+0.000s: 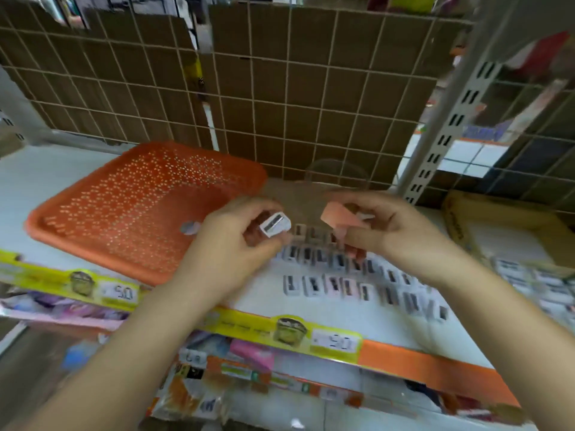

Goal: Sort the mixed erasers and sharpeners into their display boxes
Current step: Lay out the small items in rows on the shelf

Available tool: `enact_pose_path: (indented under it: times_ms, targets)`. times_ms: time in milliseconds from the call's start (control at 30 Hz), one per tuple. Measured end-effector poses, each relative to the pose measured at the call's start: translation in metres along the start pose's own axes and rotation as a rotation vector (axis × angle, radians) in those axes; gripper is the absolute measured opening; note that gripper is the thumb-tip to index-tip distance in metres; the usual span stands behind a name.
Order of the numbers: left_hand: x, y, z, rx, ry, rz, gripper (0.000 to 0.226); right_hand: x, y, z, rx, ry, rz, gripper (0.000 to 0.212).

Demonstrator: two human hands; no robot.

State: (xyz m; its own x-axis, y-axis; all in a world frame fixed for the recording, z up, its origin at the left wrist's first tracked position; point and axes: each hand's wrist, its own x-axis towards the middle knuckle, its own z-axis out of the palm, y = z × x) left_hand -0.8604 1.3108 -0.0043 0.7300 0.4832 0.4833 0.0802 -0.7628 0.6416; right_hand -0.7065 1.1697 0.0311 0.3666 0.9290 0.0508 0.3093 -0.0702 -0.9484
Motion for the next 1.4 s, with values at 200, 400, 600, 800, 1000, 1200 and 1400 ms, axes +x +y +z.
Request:
enact_pose_path:
  times_ms: [200,400,600,800,1000,1200,1400]
  targets:
    - [-0.016,0.025,0.046,0.163,0.011,-0.06,0.047,-0.041,0.016,-0.037,-0.044,-0.029,0.008,0.047]
    - [-0.036,-0.005,0.056,0.353,-0.025,-0.342,0.051,-0.053,0.039,-0.047,-0.123,-0.086,0.044,0.046]
    - [-0.045,-0.028,0.054,0.38,-0.117,-0.431,0.056,-0.043,0.046,-0.031,-0.162,-0.086,0.053,0.045]
    - [-0.049,-0.037,0.058,0.369,-0.167,-0.415,0.054,-0.036,0.05,-0.017,-0.123,-0.118,0.085,0.047]
    - [-0.048,-0.038,0.06,0.389,-0.177,-0.39,0.054,-0.037,0.047,-0.014,-0.151,-0.108,0.09,0.05]
    - [-0.05,-0.037,0.053,0.371,-0.219,-0.394,0.068,-0.038,0.054,-0.01,-0.17,-0.063,0.118,0.059]
    - [-0.054,-0.014,0.055,0.42,-0.157,-0.168,0.067,-0.053,0.051,-0.014,-0.367,0.111,-0.021,0.041]
